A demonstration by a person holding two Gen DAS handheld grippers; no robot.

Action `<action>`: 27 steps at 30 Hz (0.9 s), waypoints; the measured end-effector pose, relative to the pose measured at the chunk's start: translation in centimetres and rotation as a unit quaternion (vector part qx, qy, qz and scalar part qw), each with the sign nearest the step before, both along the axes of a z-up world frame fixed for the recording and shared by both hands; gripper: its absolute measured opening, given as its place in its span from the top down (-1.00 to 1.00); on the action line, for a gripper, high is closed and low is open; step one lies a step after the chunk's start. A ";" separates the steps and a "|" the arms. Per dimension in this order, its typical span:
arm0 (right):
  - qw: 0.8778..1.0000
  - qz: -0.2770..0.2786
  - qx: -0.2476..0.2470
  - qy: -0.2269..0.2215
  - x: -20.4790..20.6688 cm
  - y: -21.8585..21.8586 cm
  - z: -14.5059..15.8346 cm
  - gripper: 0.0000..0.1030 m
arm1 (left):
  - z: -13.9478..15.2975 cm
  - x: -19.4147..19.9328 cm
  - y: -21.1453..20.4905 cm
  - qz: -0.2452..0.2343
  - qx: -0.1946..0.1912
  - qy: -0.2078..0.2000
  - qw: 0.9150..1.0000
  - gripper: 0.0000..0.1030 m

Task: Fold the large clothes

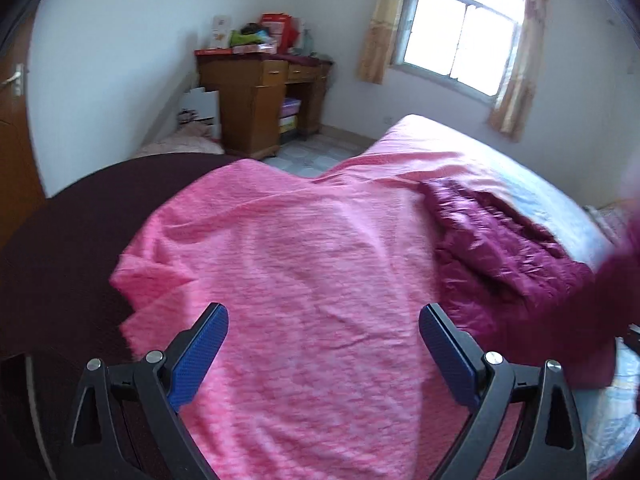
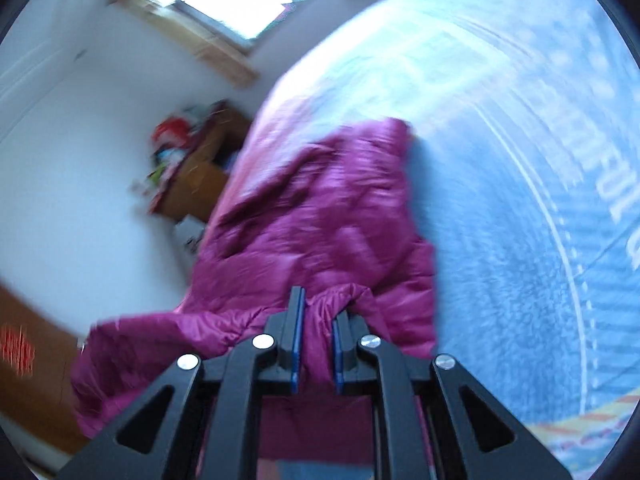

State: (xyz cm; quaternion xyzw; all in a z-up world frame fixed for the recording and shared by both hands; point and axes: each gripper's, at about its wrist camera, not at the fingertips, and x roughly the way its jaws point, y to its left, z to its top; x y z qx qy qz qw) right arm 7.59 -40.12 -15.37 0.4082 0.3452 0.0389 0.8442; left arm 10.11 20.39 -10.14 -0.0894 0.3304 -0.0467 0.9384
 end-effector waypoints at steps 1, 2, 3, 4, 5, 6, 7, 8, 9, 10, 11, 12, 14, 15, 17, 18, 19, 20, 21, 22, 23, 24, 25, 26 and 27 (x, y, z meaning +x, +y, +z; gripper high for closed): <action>1.000 -0.012 0.010 0.009 0.2 -0.3 -1.0 0.71 | 0.0 0.0 -0.6 -0.018 -0.009 -0.007 1.000 -0.88; 0.999 -0.021 0.019 0.015 0.5 -0.5 -1.7 0.71 | 0.1 0.0 -1.2 -0.037 -0.015 -0.011 0.999 -0.88; 0.999 -0.028 0.026 0.022 0.8 -0.7 -2.5 0.71 | 0.2 0.0 -1.8 -0.055 -0.019 -0.015 0.998 -0.88; 0.999 -0.035 0.033 0.024 1.0 -1.0 -3.0 0.71 | 0.2 0.1 -2.6 -0.073 -0.023 -0.018 0.997 -0.88; 0.998 -0.039 0.036 0.024 1.1 -1.0 -3.2 0.71 | 0.2 0.4 -3.4 -0.092 -0.025 -0.021 0.995 -0.88; 0.998 -0.042 0.040 0.024 1.1 -1.1 -3.3 0.68 | 0.3 0.9 -4.6 -0.107 -0.020 -0.021 0.994 -0.88; 0.998 -0.041 0.043 0.022 1.2 -1.2 -3.3 0.64 | 0.5 1.6 -5.5 -0.114 -0.015 -0.021 0.993 -0.88; 0.998 -0.040 0.047 0.017 1.1 -1.2 -3.1 0.63 | 0.7 2.2 -6.1 -0.116 -0.013 -0.021 0.993 -0.88; 0.998 -0.037 0.050 0.014 1.1 -1.3 -2.8 0.60 | 0.9 3.1 -6.9 -0.119 -0.013 -0.020 0.993 -0.88; 0.998 -0.034 0.053 0.016 1.4 -1.5 -2.6 0.54 | 1.2 3.9 -7.5 -0.121 -0.017 -0.019 0.992 -0.88; 0.997 -0.030 0.063 0.016 1.4 -2.0 -2.3 0.46 | 1.4 4.9 -8.0 -0.126 -0.028 -0.016 0.991 -0.88; 0.997 -0.024 0.079 0.005 1.1 -2.5 -1.7 0.17 | 1.6 6.3 -8.6 -0.131 -0.040 -0.002 0.991 -0.88; 0.995 -0.019 0.093 -0.037 -0.1 -3.2 -0.8 -0.50 | 1.5 8.0 -9.3 -0.128 -0.048 0.016 0.991 -0.88; 0.994 -0.023 0.082 -0.064 -0.9 -3.3 0.1 -0.90 | 1.3 8.9 -9.8 -0.125 -0.046 0.023 0.991 -0.88; 0.993 -0.044 0.025 -0.105 -3.0 -3.5 2.1 -1.00 | 1.1 10.0 -10.6 -0.123 -0.031 0.030 0.991 -0.88; 0.992 -0.047 0.004 -0.114 -3.5 -3.5 2.6 -1.00 | 0.9 10.7 -11.1 -0.123 -0.018 0.034 0.992 -0.88; 0.992 -0.048 -0.023 -0.118 -4.0 -3.3 3.2 -1.00 | 0.6 11.0 -11.4 -0.123 -0.011 0.039 0.992 -0.88; 0.991 -0.048 -0.051 -0.113 -4.1 -3.0 3.5 -1.00 | 0.2 11.7 -11.9 -0.125 -0.004 0.048 0.991 -0.88; 0.991 -0.040 -0.082 -0.102 -3.9 -2.5 3.7 -1.00 | -0.3 12.2 -12.3 -0.128 0.003 0.059 0.990 -0.88; 0.989 -0.027 -0.110 -0.091 -3.3 -1.8 3.8 -1.00 | -0.8 12.7 -12.7 -0.130 0.006 0.066 0.989 -0.88; 0.987 -0.011 -0.142 -0.076 -2.5 -1.0 3.7 -1.00 | -1.2 13.1 -13.0 -0.132 0.007 0.074 0.988 -0.88; 0.983 0.003 -0.171 -0.061 -1.8 -0.4 3.5 -1.00 | -1.7 13.6 -13.4 -0.132 0.004 0.083 0.988 -0.88; 0.980 0.012 -0.192 -0.051 -1.1 0.0 3.2 -1.00 | -1.9 13.8 -13.4 -0.133 -0.001 0.087 0.987 -0.88; 0.975 0.021 -0.216 -0.041 -0.3 0.5 2.8 -1.00 | -2.1 14.1 -13.5 -0.134 -0.011 0.092 0.987 -0.88; 0.970 0.028 -0.240 -0.031 0.2 1.0 2.4 -1.00 | -2.3 14.4 -13.5 -0.135 -0.023 0.098 0.986 -0.88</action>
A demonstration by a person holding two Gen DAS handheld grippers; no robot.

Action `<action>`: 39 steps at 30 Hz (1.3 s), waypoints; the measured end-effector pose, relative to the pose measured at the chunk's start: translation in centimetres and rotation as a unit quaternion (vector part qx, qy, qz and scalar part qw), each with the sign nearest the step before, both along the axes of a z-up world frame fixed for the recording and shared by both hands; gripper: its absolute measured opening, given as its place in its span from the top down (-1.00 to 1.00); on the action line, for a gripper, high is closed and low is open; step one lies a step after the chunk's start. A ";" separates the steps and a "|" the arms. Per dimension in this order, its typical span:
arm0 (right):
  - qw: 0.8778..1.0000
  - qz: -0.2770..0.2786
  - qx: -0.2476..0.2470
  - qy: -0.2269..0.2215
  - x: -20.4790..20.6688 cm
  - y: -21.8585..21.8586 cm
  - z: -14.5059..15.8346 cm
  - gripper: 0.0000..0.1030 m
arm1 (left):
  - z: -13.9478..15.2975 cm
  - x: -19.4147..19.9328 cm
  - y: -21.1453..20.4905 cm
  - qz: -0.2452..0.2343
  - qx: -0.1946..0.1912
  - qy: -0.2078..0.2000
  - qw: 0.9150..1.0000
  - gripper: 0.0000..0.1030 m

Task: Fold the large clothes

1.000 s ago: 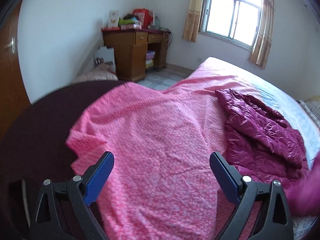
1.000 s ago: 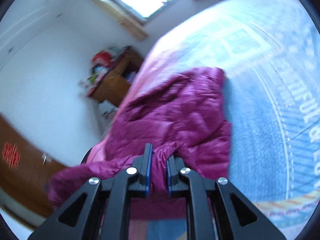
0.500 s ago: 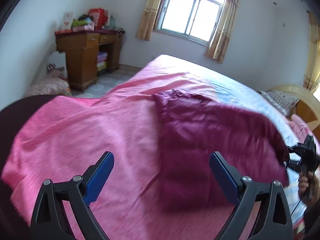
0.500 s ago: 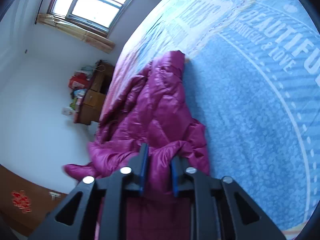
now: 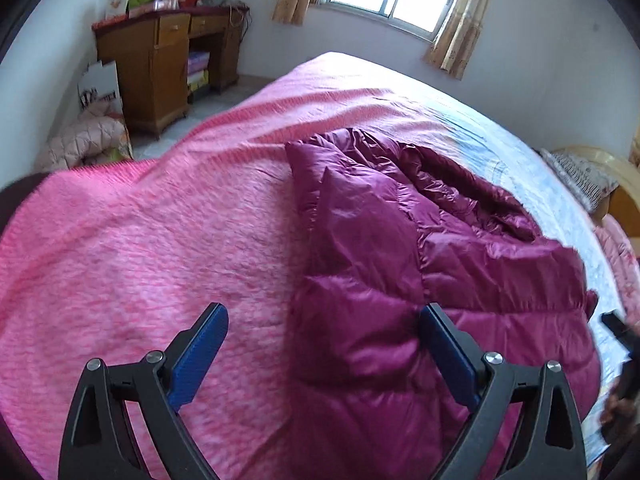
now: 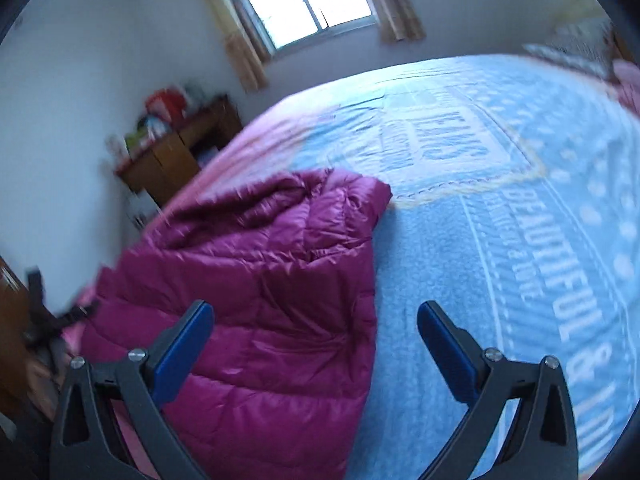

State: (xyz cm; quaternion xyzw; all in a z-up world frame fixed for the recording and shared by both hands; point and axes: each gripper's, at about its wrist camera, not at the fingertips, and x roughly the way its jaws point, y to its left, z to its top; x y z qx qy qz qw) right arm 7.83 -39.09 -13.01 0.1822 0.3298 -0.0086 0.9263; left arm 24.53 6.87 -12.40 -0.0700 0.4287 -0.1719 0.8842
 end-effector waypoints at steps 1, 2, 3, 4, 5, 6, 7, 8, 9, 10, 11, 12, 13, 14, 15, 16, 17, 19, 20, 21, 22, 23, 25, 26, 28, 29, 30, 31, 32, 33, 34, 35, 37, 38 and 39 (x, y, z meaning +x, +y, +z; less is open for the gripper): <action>1.000 0.002 -0.018 0.008 0.0 0.3 -0.8 -1.00 | -0.2 0.5 0.0 -0.003 -0.009 0.008 1.000 -0.88; 0.999 0.008 -0.032 0.021 0.9 0.8 -1.3 -1.00 | -0.4 0.8 -0.2 -0.005 -0.014 0.016 1.000 -0.88; 0.999 0.014 -0.037 0.031 1.4 1.2 -1.9 -0.84 | -0.5 1.0 -0.2 -0.005 -0.017 0.021 1.000 -0.88; 0.998 0.023 -0.037 0.038 1.9 1.4 -2.5 -0.45 | -0.6 1.2 -0.2 -0.005 -0.019 0.023 1.000 -0.88; 0.997 0.028 -0.045 0.051 2.4 1.7 -3.0 -0.26 | -0.6 1.2 -0.3 -0.004 -0.019 0.022 1.000 -0.85; 0.996 0.022 -0.058 0.062 2.7 1.9 -3.3 0.03 | -0.5 0.9 -0.3 -0.003 -0.019 0.009 1.000 -0.75; 0.995 0.016 -0.070 0.062 2.6 2.1 -3.5 0.21 | -0.3 0.4 -0.5 -0.007 -0.016 -0.006 1.000 -0.31; 0.996 0.013 -0.072 0.055 2.4 2.2 -3.4 0.34 | -0.2 0.2 -0.8 -0.013 -0.017 -0.010 1.000 0.06; 0.996 0.006 -0.071 0.048 1.8 2.3 -3.2 0.52 | 0.0 -0.4 -1.1 -0.021 -0.014 -0.019 0.999 0.11; 0.996 0.000 -0.072 0.043 1.1 2.5 -2.8 0.58 | 0.3 -1.0 -1.4 -0.019 0.000 -0.033 0.999 0.16; 0.996 -0.007 -0.077 0.035 0.7 2.8 -2.6 0.61 | 0.6 -1.8 -1.7 -0.018 0.018 -0.053 0.998 0.28; 0.996 -0.012 -0.087 0.021 -0.3 3.2 -2.0 0.67 | 1.0 -3.1 -2.1 -0.017 0.040 -0.078 0.996 0.36; 0.995 -0.015 -0.097 0.011 -0.9 3.7 -1.6 0.70 | 1.2 -3.6 -2.2 -0.017 0.050 -0.088 0.995 0.54; 0.994 -0.020 -0.111 0.002 -1.7 4.2 -1.0 0.71 | 1.5 -4.4 -2.3 -0.021 0.054 -0.099 0.993 0.72; 0.992 -0.024 -0.123 -0.006 -2.4 4.8 -0.5 0.72 | 1.9 -5.3 -2.3 -0.027 0.050 -0.105 0.993 0.75; 0.991 -0.026 -0.132 -0.017 -3.3 5.3 0.2 0.72 | 2.2 -5.9 -2.2 -0.028 0.049 -0.110 0.992 0.75; 0.990 -0.029 -0.138 -0.024 -3.6 5.7 0.7 0.72 | 2.8 -6.6 -2.1 -0.029 0.049 -0.119 0.991 0.76; 0.989 -0.031 -0.140 -0.045 -4.6 6.2 2.2 0.73 | 4.1 -7.5 -1.6 -0.029 0.048 -0.136 0.989 0.76; 0.988 -0.033 -0.140 -0.058 -5.1 6.2 3.2 0.73 | 5.1 -7.7 -1.2 -0.025 0.039 -0.147 0.988 0.76; 0.987 -0.034 -0.140 -0.066 -5.0 6.3 3.9 0.73 | 6.0 -7.4 -1.0 -0.021 0.027 -0.154 0.987 0.76; 0.987 -0.035 -0.136 -0.077 -5.0 6.1 4.8 0.73 | 6.7 -7.0 -0.9 -0.017 0.016 -0.159 0.987 0.76; 0.987 -0.035 -0.130 -0.089 -4.7 5.9 5.9 0.74 | 7.3 -6.5 -1.0 -0.015 0.011 -0.161 0.987 0.77; 0.986 -0.036 -0.125 -0.100 -3.4 5.5 7.3 0.74 | 8.8 -4.7 -1.3 -0.004 0.002 -0.168 0.986 0.77; 0.986 -0.038 -0.126 -0.106 -2.5 5.3 8.1 0.74 | 9.6 -3.5 -1.6 0.004 0.000 -0.172 0.985 0.77; 0.982 -0.043 -0.146 -0.114 0.3 4.9 9.7 0.74 | 11.0 -0.4 -2.7 0.020 0.001 -0.178 0.984 0.77; 0.980 -0.048 -0.155 -0.114 1.8 4.7 10.1 0.74 | 11.2 0.6 -3.2 0.027 0.004 -0.177 0.984 0.77; 0.980 -0.051 -0.159 -0.113 3.1 4.5 10.4 0.74 | 11.5 2.0 -3.8 0.037 0.011 -0.176 0.984 0.77; 0.979 -0.053 -0.163 -0.109 4.6 4.3 10.6 0.74 | 11.7 3.4 -4.7 0.044 0.022 -0.177 0.983 0.77; 0.978 -0.060 -0.173 -0.102 6.8 4.1 10.6 0.74 | 11.7 4.8 -5.7 0.050 0.033 -0.180 0.982 0.77; 0.977 -0.065 -0.176 -0.097 8.2 3.9 10.5 0.74 | 11.4 6.4 -6.7 0.057 0.048 -0.179 0.981 0.77; 0.978 -0.074 -0.174 -0.088 9.9 3.5 10.1 0.74 | 10.9 7.9 -7.7 0.063 0.058 -0.177 0.981 0.77; 0.978 -0.081 -0.174 -0.080 11.1 3.3 9.6 0.74 | 10.4 8.7 -8.3 0.065 0.065 -0.176 0.980 0.77; 0.976 -0.102 -0.182 -0.059 13.9 2.7 8.0 0.75 | 8.3 11.3 -10.4 0.073 0.099 -0.168 0.978 0.77; 0.976 -0.110 -0.181 -0.047 15.0 2.4 6.9 0.75 | 7.2 12.3 -11.2 0.077 0.116 -0.162 0.977 0.77; 0.976 -0.117 -0.179 -0.033 16.0 2.0 5.5 0.76 | 6.2 12.9 -11.7 0.080 0.128 -0.156 0.976 0.77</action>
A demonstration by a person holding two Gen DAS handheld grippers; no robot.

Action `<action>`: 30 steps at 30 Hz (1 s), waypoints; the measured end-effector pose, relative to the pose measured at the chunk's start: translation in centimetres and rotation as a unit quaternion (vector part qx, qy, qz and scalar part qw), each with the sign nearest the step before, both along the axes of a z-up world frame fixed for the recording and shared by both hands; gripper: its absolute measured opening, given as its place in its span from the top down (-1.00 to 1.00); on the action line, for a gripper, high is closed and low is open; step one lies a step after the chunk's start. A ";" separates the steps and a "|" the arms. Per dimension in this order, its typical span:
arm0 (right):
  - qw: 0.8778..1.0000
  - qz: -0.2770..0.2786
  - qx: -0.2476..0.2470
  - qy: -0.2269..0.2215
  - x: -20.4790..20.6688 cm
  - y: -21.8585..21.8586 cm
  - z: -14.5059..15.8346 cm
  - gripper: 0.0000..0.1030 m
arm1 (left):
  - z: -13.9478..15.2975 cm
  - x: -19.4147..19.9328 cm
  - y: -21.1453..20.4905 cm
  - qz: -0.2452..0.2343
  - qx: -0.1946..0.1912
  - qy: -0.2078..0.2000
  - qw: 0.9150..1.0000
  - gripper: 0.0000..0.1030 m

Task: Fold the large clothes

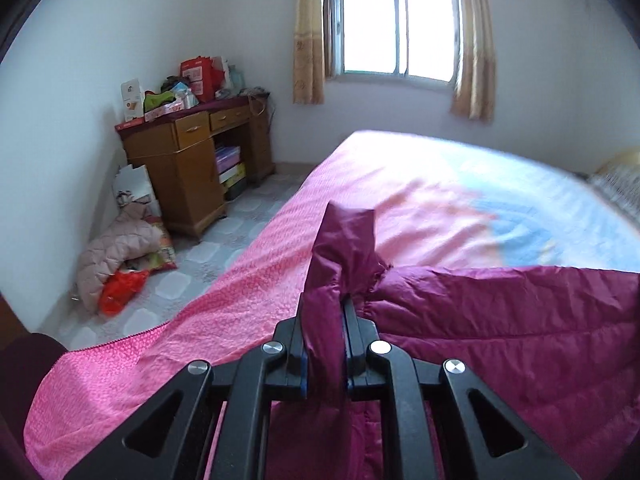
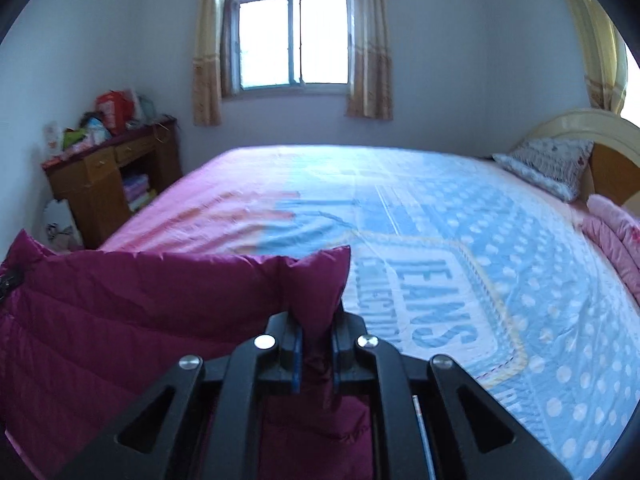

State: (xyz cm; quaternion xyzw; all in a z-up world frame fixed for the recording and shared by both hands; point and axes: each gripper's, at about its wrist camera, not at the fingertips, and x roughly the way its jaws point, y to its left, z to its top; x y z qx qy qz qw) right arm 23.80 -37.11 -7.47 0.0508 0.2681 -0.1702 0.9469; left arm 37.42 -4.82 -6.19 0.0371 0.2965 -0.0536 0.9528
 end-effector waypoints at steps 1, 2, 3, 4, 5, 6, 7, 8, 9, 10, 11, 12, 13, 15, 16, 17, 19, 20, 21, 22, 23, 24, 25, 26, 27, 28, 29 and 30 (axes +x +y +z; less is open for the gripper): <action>1.000 -0.012 0.003 0.016 1.2 -0.4 -1.6 0.76 | -1.5 0.7 -0.5 0.007 0.013 0.011 1.000 0.76; 0.999 -0.019 0.004 0.028 1.9 -0.7 -3.1 0.76 | -2.3 1.3 -0.7 0.010 0.018 0.018 1.000 0.76; 0.999 -0.023 0.003 0.037 2.3 -0.9 -4.0 0.76 | -3.6 1.9 -0.9 0.014 0.022 0.027 0.999 0.76; 0.998 -0.027 0.000 0.050 2.8 -1.1 -5.6 0.76 | -4.6 2.3 -0.9 0.018 0.026 0.037 0.999 0.76; 0.998 -0.029 -0.001 0.059 3.0 -1.2 -6.6 0.75 | -5.7 2.8 -0.8 0.024 0.024 0.051 0.998 0.73; 0.997 -0.030 0.004 0.068 3.2 -1.4 -7.7 0.71 | -7.3 3.5 -0.3 0.032 0.012 0.076 0.997 0.70; 0.996 -0.032 0.018 0.077 3.2 -1.6 -8.5 0.68 | -7.9 4.0 -0.2 0.036 0.006 0.091 0.995 0.69; 0.996 -0.036 0.028 0.077 3.2 -1.9 -8.6 0.67 | -8.3 4.2 -0.2 0.040 0.005 0.100 0.994 0.68; 0.996 -0.035 0.031 0.073 3.1 -2.0 -8.5 0.63 | -8.3 4.4 -0.2 0.042 0.004 0.103 0.994 0.68; 0.996 -0.033 0.034 0.077 3.1 -2.0 -8.6 0.58 | -8.2 4.3 -0.6 0.043 0.006 0.104 0.994 0.68; 0.995 -0.031 0.036 0.084 3.2 -2.0 -8.7 0.53 | -8.4 4.3 -0.7 0.046 0.013 0.105 0.993 0.67; 0.995 -0.029 0.040 0.091 3.4 -2.0 -8.8 0.42 | -8.5 4.3 -0.9 0.047 0.017 0.106 0.993 0.66; 0.994 -0.030 0.044 0.099 3.8 -2.2 -9.2 0.36 | -8.5 4.5 -1.1 0.049 0.021 0.107 0.993 0.64; 0.992 -0.034 0.051 0.111 4.0 -2.5 -9.5 0.26 | -8.7 4.7 -1.4 0.054 0.030 0.109 0.992 0.62; 0.991 -0.036 0.053 0.115 4.1 -2.6 -9.6 0.20 | -8.7 4.7 -1.5 0.056 0.034 0.110 0.992 0.59; 0.991 -0.037 0.055 0.119 4.3 -2.8 -9.7 0.18 | -8.8 4.8 -1.7 0.059 0.040 0.109 0.991 0.58; 0.990 -0.039 0.059 0.123 4.3 -3.0 -9.9 0.10 | -8.9 4.9 -1.8 0.061 0.043 0.108 0.991 0.58; 0.990 -0.040 0.063 0.123 4.4 -3.1 -9.9 0.07 | -8.9 5.1 -1.9 0.062 0.043 0.109 0.991 0.57; 0.989 -0.043 0.071 0.123 4.3 -3.3 -9.9 -0.01 | -9.0 5.1 -1.9 0.063 0.042 0.108 0.991 0.57; 0.988 -0.046 0.083 0.121 4.2 -3.8 -9.9 -0.03 | -8.9 5.1 -1.9 0.064 0.042 0.108 0.991 0.56; 0.987 -0.055 0.095 0.116 4.0 -4.3 -9.6 -0.01 | -8.9 5.1 -1.9 0.065 0.044 0.108 0.991 0.56; 0.988 -0.089 0.086 0.096 2.8 -4.5 -8.4 0.00 | -8.9 5.1 -2.0 0.066 0.049 0.108 0.991 0.55; 0.989 -0.117 0.064 0.070 1.8 -4.2 -7.2 0.01 | -8.9 5.1 -2.1 0.067 0.055 0.107 0.990 0.55; 0.989 -0.143 0.034 0.029 0.3 -3.3 -5.3 0.01 | -9.0 5.1 -2.2 0.068 0.058 0.106 0.990 0.55; 0.990 -0.141 0.012 -0.010 -0.9 -2.0 -3.4 0.02 | -9.0 5.1 -2.3 0.069 0.060 0.106 0.990 0.55; 0.993 -0.115 0.001 -0.021 -1.2 -0.6 -2.1 0.08 | -9.0 5.1 -2.3 0.069 0.060 0.106 0.990 0.55; 0.997 -0.078 -0.005 -0.016 -0.8 1.0 -1.3 0.12 | -8.9 5.1 -2.3 0.070 0.060 0.105 0.990 0.55; 1.000 -0.027 -0.007 0.000 0.0 3.2 -0.6 0.24 | -8.9 5.1 -2.3 0.070 0.062 0.105 0.990 0.54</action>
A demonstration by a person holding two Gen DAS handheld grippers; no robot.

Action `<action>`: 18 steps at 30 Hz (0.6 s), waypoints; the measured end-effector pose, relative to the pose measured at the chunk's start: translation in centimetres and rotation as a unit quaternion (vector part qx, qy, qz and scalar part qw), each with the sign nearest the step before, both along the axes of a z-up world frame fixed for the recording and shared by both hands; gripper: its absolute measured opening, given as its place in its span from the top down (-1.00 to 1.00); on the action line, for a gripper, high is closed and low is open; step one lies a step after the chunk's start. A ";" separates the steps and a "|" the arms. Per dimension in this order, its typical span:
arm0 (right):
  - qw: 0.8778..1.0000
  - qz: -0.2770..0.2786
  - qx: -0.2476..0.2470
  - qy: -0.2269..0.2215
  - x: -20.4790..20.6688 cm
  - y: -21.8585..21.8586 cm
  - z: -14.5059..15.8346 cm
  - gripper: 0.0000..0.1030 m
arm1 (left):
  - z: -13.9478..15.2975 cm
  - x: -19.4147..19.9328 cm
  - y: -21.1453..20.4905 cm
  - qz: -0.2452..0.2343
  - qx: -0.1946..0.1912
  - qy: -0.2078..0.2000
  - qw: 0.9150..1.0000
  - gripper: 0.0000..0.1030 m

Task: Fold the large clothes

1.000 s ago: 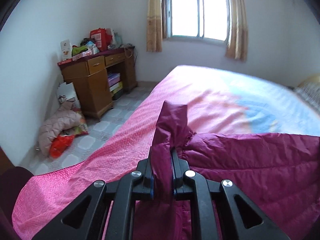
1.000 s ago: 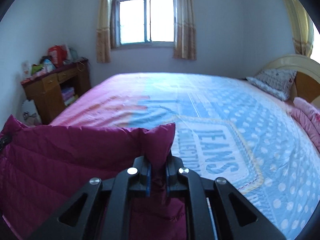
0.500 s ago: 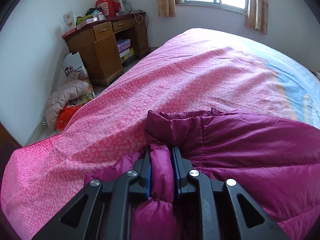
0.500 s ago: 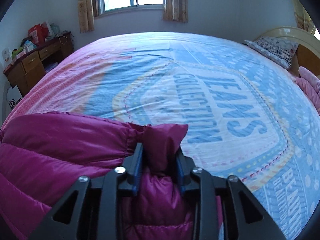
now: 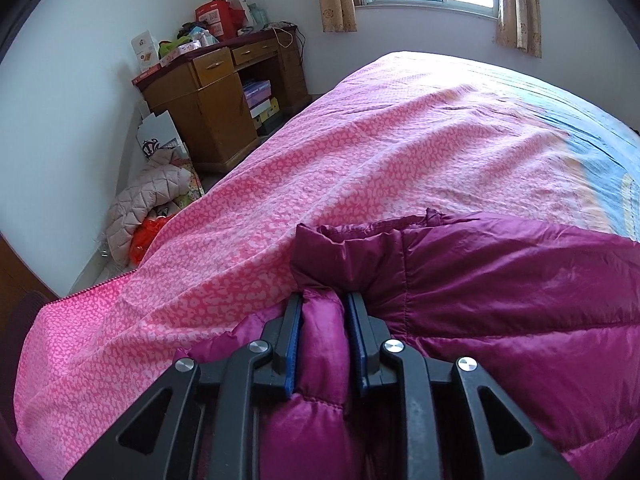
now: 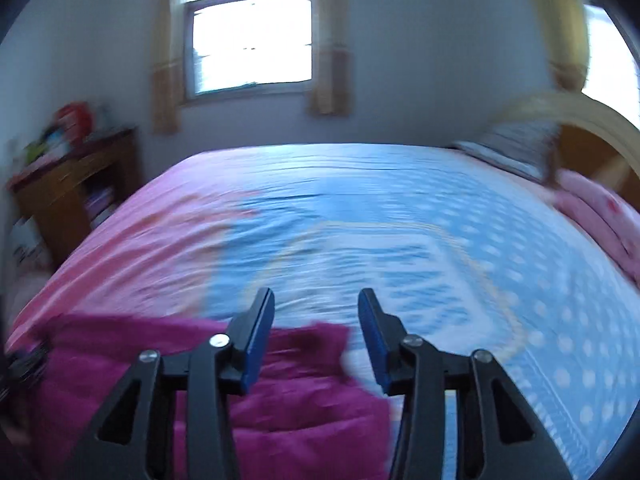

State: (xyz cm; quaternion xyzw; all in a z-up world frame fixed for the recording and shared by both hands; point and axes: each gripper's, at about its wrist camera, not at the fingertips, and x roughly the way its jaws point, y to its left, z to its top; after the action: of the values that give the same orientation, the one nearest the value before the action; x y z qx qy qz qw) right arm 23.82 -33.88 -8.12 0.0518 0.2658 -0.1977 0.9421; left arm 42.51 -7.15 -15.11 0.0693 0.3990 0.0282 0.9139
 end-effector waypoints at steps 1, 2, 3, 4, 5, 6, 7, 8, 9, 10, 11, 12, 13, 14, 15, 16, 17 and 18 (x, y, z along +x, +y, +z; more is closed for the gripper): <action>1.000 0.026 0.005 0.009 0.5 1.2 0.1 0.32 | 0.0 0.0 0.0 0.000 0.002 -0.001 1.000 0.54; 0.998 0.058 0.018 0.022 1.4 3.1 0.1 0.32 | 0.0 0.0 -0.1 0.001 0.002 -0.001 1.000 0.54; 0.995 0.081 0.038 0.034 2.3 4.4 -0.2 0.32 | 0.0 0.0 -0.1 0.001 0.001 -0.001 1.000 0.54; 0.992 0.098 0.058 0.046 3.0 5.3 -0.7 0.32 | -0.1 0.1 -0.2 0.001 0.001 -0.001 1.000 0.54; 0.988 0.112 0.080 0.066 4.0 6.3 -1.5 0.32 | -0.1 0.1 -0.2 0.001 0.000 -0.001 1.000 0.54; 0.985 0.117 0.094 0.088 5.3 7.4 -2.7 0.32 | -0.1 0.1 -0.2 0.001 0.001 -0.001 1.000 0.54; 0.983 0.117 0.096 0.099 5.9 8.0 -3.6 0.32 | -0.1 0.1 -0.2 0.001 0.001 -0.001 1.000 0.54; 0.982 0.118 0.094 0.117 6.9 8.6 -5.0 0.32 | -0.1 0.1 -0.3 0.002 0.001 -0.002 1.000 0.54; 0.981 0.116 0.089 0.129 7.5 8.6 -6.1 0.32 | -0.1 0.1 -0.2 0.002 -0.002 -0.002 1.000 0.54; 0.980 0.116 0.086 0.133 7.7 8.4 -7.2 0.32 | -0.1 0.1 -0.1 0.002 -0.005 -0.002 1.000 0.54; 0.980 0.122 0.090 0.129 7.7 8.1 -8.1 0.32 | 0.0 0.1 0.0 0.002 -0.009 -0.002 1.000 0.54; 0.980 0.124 0.091 0.124 7.6 8.1 -8.7 0.32 | 0.0 0.1 0.0 0.002 -0.010 -0.002 1.000 0.54; 0.981 0.122 0.082 0.124 7.6 8.3 -8.9 0.30 | 0.0 0.1 0.0 0.002 -0.009 -0.003 1.000 0.54; 0.981 0.124 0.071 0.128 7.7 8.5 -8.8 0.29 | 0.0 0.1 0.0 0.003 -0.008 -0.003 1.000 0.54; 0.981 0.127 0.065 0.133 7.7 8.7 -8.9 0.29 | 0.0 0.0 0.0 0.003 -0.007 -0.004 1.000 0.54; 0.979 0.131 0.065 0.139 7.9 8.7 -9.1 0.29 | 0.1 0.0 0.2 0.003 -0.008 -0.004 1.000 0.54; 0.978 0.134 0.070 0.142 8.0 8.6 -9.2 0.29 | 0.1 0.0 0.3 0.004 -0.009 -0.004 1.000 0.54; 0.977 0.137 0.078 0.142 8.0 8.4 -9.3 0.29 | 0.2 -0.1 0.3 0.005 -0.010 -0.004 1.000 0.54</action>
State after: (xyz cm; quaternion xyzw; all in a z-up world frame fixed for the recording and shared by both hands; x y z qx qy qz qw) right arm 31.86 -25.52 -17.39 0.0601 0.4157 -0.0511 0.9061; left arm 42.44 -6.84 -14.93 0.0585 0.3957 0.0287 0.9161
